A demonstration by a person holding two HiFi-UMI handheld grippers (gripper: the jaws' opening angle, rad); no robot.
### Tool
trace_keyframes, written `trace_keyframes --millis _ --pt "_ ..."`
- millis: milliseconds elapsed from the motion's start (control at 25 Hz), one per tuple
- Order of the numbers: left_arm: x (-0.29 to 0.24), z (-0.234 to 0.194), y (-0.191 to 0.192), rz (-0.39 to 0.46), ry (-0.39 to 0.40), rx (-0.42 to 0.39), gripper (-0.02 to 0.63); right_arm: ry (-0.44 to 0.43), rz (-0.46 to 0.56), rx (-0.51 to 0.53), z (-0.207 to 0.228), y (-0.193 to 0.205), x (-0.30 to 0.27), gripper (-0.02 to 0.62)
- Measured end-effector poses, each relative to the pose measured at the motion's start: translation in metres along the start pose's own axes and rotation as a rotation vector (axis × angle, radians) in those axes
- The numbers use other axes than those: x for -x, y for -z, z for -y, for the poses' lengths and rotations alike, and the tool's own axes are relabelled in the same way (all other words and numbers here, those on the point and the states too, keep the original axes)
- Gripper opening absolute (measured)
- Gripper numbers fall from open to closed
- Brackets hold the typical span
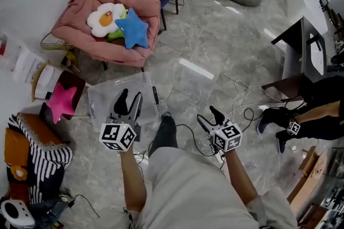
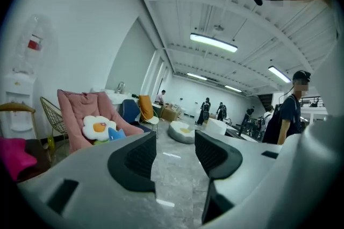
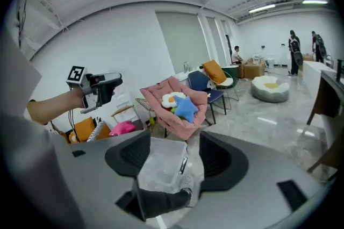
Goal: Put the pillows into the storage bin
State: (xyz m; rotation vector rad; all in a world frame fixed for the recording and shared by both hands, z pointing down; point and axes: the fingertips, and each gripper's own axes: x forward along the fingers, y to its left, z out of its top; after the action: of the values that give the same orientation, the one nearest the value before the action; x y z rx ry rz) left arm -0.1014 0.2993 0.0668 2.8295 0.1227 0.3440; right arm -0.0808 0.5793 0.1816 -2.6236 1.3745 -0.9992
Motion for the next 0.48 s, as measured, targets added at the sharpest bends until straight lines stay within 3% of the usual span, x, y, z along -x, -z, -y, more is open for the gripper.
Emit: trace_keyframes --millis 320,480 --pt "-0.082 -0.105 -0.042 0.059 -0.088 0.029 0.198 -0.056 -0.027 0.15 0.015 -0.131 -0.115 0.276" --pt "-0.108 -0.15 -0.044 0.035 -0.133 0.043 0.198 -0.107 -0.064 0.395 0.003 -0.175 -0.174 0.276"
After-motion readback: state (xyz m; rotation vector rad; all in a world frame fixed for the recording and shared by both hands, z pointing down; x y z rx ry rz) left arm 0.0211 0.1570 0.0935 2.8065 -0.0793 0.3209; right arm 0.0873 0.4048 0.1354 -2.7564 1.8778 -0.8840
